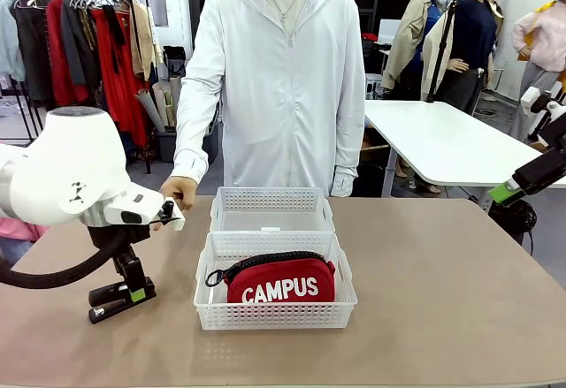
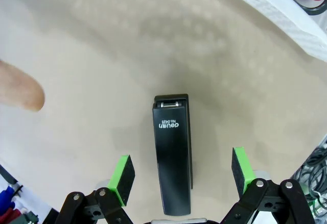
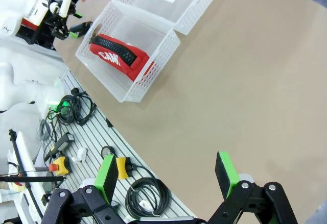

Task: Distribute items into two baskets.
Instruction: Pick up the Stapler that the person points to.

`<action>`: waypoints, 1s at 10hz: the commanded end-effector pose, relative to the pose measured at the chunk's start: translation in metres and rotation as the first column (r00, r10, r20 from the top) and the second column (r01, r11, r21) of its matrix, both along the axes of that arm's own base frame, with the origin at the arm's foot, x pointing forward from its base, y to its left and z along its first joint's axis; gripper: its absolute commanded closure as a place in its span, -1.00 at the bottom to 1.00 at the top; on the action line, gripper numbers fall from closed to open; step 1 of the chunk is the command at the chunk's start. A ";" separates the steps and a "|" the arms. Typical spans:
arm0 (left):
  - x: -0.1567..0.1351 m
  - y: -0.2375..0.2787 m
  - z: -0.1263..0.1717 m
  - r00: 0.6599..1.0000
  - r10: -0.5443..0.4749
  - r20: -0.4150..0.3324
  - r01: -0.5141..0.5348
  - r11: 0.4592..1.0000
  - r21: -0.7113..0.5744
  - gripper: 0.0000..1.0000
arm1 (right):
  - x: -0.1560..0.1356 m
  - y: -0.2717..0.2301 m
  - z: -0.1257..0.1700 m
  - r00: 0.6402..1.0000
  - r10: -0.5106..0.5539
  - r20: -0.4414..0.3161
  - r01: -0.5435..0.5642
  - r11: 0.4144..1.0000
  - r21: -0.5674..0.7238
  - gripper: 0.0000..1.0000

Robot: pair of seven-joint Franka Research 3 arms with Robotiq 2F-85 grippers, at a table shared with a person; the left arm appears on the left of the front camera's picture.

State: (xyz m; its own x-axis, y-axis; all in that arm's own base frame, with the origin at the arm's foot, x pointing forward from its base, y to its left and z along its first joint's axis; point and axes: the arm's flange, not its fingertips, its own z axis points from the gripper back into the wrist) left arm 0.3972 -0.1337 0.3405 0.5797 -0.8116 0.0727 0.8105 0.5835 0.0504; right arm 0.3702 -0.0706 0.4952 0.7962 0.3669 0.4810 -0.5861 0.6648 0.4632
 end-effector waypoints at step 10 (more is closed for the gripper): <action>-0.019 0.012 -0.038 1.000 -0.006 0.004 0.005 1.000 0.027 -0.44 | 0.000 0.002 0.001 1.000 -0.005 0.001 0.005 1.000 0.012 -1.00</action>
